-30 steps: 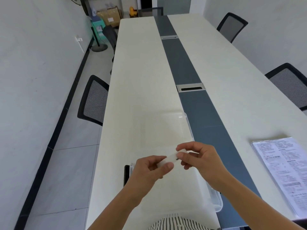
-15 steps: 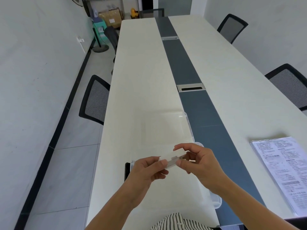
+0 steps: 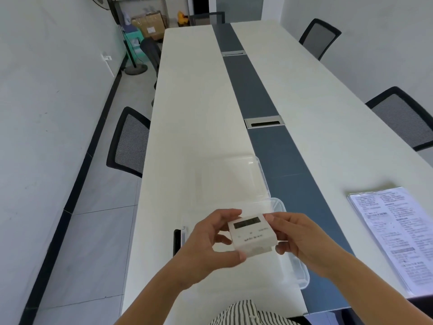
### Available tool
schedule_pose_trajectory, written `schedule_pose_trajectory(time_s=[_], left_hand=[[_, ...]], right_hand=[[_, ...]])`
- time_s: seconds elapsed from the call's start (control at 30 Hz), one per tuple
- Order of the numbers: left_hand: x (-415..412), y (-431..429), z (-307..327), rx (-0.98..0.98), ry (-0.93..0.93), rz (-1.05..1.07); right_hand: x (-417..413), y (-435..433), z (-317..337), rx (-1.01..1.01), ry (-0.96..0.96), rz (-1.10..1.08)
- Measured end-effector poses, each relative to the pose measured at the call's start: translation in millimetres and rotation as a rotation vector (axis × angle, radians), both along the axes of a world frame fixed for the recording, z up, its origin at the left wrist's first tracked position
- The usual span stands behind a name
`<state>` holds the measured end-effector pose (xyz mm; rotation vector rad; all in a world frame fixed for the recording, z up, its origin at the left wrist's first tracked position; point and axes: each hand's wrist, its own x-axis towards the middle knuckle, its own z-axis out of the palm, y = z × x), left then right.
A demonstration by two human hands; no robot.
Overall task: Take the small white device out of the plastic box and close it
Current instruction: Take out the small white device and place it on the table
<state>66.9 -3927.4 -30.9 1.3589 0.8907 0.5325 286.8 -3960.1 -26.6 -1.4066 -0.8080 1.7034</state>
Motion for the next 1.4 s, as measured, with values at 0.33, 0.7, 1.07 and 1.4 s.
schedule_pose_trajectory(time_s=[0.33,0.7,1.07,1.4], left_hand=[[37,4,-18,0.087,0.112,-0.115],[90,37,-27,-0.548,-0.14,0.29],[128,79,-42,-0.643,-0.025,0.146],[138,99,-84,0.218,0.783,0.259]], right_hand=[[26,-10,-9,-0.077,0.01,-0.031],[72,2,-26,0.069,-0.083,-0.179],[130,34,-39,0.063,-0.062,0.237],[195,111,-114,-0.023,-0.633,-0.219]])
